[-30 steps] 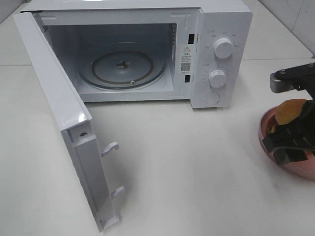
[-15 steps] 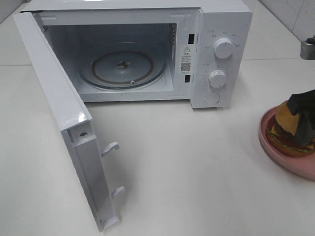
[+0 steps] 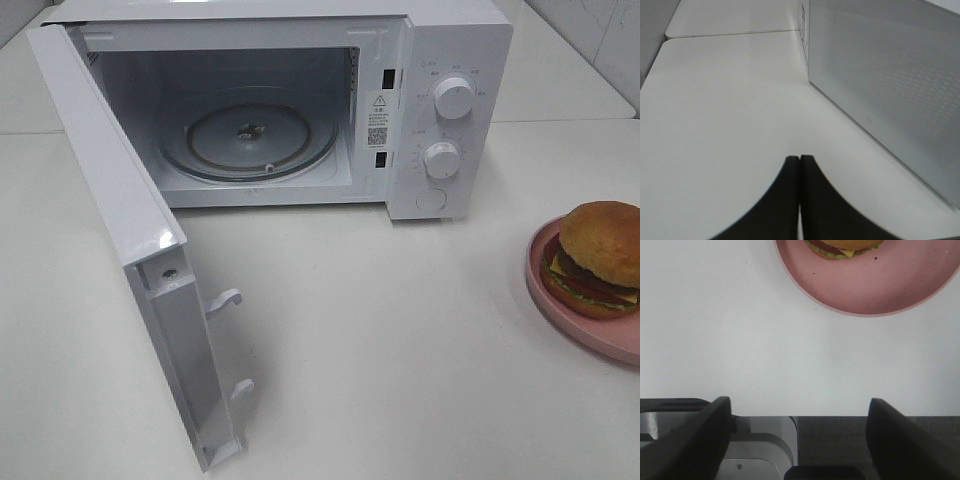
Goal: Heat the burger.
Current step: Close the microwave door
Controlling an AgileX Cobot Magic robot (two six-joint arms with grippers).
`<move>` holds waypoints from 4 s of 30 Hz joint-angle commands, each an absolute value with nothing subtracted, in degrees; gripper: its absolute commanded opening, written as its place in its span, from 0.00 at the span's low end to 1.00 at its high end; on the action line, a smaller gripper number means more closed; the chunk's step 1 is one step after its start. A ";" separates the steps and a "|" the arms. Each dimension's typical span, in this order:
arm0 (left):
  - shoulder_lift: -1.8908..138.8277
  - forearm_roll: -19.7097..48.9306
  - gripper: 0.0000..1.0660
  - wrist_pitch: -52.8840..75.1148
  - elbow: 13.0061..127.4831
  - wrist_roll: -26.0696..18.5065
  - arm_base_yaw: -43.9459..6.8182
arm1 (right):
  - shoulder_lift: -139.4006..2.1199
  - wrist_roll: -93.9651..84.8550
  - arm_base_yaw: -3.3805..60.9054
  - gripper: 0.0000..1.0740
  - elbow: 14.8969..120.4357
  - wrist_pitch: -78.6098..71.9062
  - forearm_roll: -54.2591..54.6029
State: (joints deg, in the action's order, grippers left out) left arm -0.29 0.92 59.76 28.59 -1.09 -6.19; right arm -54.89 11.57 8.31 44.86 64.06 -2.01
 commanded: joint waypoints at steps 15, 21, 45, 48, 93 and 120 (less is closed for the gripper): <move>-1.32 1.15 0.00 59.24 28.42 -1.03 -5.96 | -19.94 6.88 8.02 0.61 31.80 61.19 -1.66; -1.32 1.15 0.00 59.24 28.42 -1.03 -5.96 | -8.71 5.39 8.02 0.59 29.16 57.41 -1.49; -1.32 1.15 0.00 59.24 28.42 -1.09 -5.96 | 1.72 3.67 8.02 0.53 28.82 57.41 -1.49; -1.32 0.97 0.00 59.24 28.42 -1.09 -5.96 | 1.72 3.67 8.02 0.53 28.82 57.41 -1.49; 56.32 36.10 0.00 13.69 27.16 -35.98 -5.96 | 1.72 3.67 8.02 0.53 28.82 57.41 -1.49; 83.82 47.10 0.00 5.84 39.71 -49.22 -16.90 | 1.72 3.67 8.02 0.53 28.82 57.41 -1.49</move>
State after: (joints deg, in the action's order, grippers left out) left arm 83.42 46.58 6.76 39.02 -49.33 -16.44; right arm 0.34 4.18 8.31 28.93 57.98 -1.49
